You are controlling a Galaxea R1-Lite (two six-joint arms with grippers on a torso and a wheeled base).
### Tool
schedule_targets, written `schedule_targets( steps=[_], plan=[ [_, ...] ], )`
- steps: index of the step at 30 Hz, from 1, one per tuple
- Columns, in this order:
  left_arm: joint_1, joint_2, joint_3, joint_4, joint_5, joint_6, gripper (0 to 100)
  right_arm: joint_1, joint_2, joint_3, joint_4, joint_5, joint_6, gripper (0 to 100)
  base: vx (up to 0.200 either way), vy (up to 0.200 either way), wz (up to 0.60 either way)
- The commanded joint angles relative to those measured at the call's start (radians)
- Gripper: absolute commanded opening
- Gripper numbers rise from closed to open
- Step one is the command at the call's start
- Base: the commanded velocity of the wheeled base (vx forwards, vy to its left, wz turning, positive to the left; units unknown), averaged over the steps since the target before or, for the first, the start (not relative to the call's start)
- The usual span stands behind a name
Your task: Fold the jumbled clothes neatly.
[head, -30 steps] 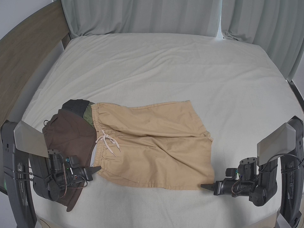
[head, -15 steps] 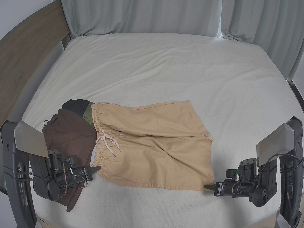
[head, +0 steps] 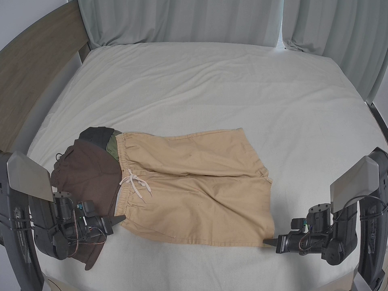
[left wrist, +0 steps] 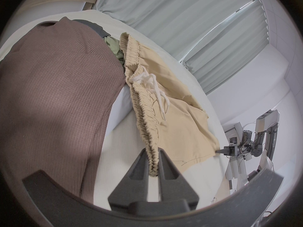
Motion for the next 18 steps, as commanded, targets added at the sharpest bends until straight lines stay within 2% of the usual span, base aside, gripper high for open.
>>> schedule_targets(
  steps=[1, 4, 10, 18],
  plan=[
    [0.005, -0.070, 0.088, -0.001, -0.007, 0.003, 0, 0.004, -0.018, 0.039, 0.000, 0.002, -0.001, 0, 0.000, 0.000, 0.00],
    [0.005, -0.081, 0.133, -0.001, -0.009, 0.017, 0, 0.003, -0.029, 0.047, 0.001, 0.002, -0.001, 0, 0.000, 0.000, 0.00],
    [0.006, -0.080, 0.226, -0.001, -0.024, 0.116, 0, 0.009, -0.070, 0.106, 0.001, 0.027, -0.004, 0, 0.000, 0.000, 0.00],
    [0.015, -0.078, 0.239, 0.003, -0.030, 0.141, 0, 0.007, -0.093, 0.142, 0.001, 0.027, -0.007, 0, 0.000, 0.000, 0.00]
  ],
)
